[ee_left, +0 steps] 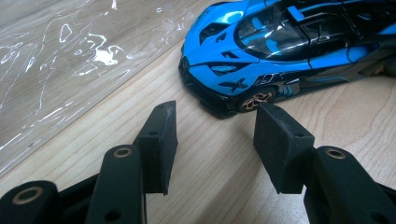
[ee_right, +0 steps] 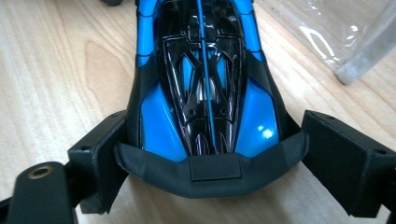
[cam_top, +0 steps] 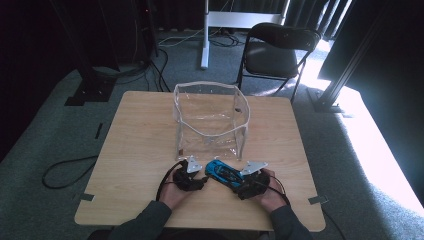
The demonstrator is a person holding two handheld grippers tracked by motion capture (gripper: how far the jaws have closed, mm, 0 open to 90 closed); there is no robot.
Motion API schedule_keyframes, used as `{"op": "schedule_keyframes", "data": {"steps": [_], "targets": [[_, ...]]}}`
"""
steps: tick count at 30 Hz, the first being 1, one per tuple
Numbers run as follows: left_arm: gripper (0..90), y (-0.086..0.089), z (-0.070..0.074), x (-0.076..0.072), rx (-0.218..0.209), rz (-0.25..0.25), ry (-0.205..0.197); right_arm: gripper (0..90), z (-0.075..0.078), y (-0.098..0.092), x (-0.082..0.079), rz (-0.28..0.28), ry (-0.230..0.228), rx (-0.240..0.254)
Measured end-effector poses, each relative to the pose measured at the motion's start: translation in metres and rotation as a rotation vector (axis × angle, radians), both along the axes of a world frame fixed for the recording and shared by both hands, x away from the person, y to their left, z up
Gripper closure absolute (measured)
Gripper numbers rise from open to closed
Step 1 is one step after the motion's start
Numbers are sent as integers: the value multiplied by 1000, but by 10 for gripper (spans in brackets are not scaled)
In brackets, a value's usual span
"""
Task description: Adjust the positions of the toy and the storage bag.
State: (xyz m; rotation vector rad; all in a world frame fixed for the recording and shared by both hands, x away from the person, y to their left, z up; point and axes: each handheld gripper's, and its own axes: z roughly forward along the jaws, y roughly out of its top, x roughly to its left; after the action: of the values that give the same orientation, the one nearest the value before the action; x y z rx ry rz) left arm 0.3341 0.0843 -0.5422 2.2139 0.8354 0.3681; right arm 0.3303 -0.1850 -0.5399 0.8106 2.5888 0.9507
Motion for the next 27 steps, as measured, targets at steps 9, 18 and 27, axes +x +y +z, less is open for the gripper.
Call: {"op": "schedule_keyframes", "data": {"steps": [9, 18, 27], "targets": [[490, 2, -1, 0, -7, -5, -6, 132, -2, -11, 8, -11, 39, 30], [473, 7, -2, -3, -16, -2, -14, 108, -3, -11, 3, 10, 44, 28], [464, 7, -2, -2, -22, -1, -10, 107, 16, -18, -6, -28, -24, 64]]}}
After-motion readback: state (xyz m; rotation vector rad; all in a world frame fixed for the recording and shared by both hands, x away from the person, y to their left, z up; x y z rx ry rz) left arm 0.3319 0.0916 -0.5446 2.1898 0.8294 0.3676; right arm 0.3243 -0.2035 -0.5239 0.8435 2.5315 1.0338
